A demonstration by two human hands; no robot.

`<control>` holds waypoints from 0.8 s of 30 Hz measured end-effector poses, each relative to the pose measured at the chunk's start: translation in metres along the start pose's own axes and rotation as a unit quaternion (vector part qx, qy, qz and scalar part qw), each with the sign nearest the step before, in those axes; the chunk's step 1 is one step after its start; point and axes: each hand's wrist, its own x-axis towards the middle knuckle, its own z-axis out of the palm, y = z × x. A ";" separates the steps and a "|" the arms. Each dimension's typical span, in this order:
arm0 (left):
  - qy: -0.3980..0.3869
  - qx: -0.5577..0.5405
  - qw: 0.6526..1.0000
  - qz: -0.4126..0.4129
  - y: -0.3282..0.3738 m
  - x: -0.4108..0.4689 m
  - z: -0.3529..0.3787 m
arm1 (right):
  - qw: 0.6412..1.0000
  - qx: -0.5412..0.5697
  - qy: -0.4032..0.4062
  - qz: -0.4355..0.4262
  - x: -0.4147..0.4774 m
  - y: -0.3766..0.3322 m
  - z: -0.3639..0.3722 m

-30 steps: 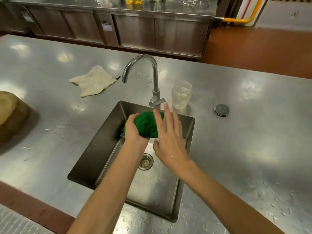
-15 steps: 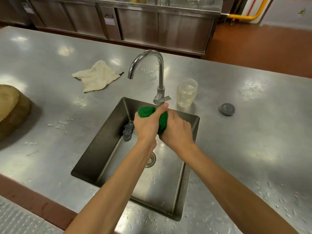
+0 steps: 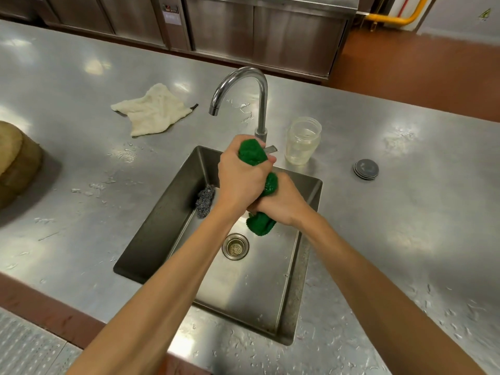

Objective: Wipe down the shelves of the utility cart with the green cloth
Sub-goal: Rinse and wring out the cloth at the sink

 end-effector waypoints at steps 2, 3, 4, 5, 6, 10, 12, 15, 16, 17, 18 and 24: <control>-0.049 0.028 0.998 0.039 0.004 -0.001 -0.004 | 0.998 0.053 -0.002 0.017 -0.004 0.002 0.007; -0.079 0.047 0.994 0.058 0.006 -0.001 -0.006 | 0.997 0.073 0.002 0.029 -0.005 0.004 0.012; -0.110 0.068 0.989 0.075 0.008 -0.001 -0.009 | 0.995 0.086 0.001 0.041 -0.007 0.005 0.016; -0.139 0.088 0.982 0.090 0.009 0.000 -0.011 | 0.994 0.093 -0.008 0.053 -0.009 0.007 0.019; -0.163 0.107 0.975 0.103 0.010 0.001 -0.013 | 0.993 0.097 -0.021 0.064 -0.011 0.008 0.022; -0.240 0.137 0.954 0.117 0.011 0.005 -0.025 | 0.985 0.120 -0.066 0.102 -0.014 0.012 0.029; -0.279 0.129 0.945 0.114 0.012 0.008 -0.029 | 0.981 0.134 -0.083 0.113 -0.014 0.015 0.031; -0.323 0.084 0.938 0.091 0.010 0.009 -0.034 | 0.979 0.128 -0.105 0.117 -0.015 0.015 0.031; -0.330 0.067 0.938 0.083 0.008 0.008 -0.035 | 0.981 0.114 -0.108 0.112 -0.016 0.015 0.030; -0.330 0.049 0.940 0.073 0.004 0.007 -0.036 | 0.984 0.100 -0.108 0.103 -0.018 0.014 0.028; -0.323 0.031 0.944 0.061 0.001 0.006 -0.036 | 0.986 0.088 -0.104 0.092 -0.020 0.013 0.027; -0.206 0.011 0.978 0.007 -0.008 -0.009 -0.015 | 0.996 0.011 0.049 0.076 -0.041 0.030 0.025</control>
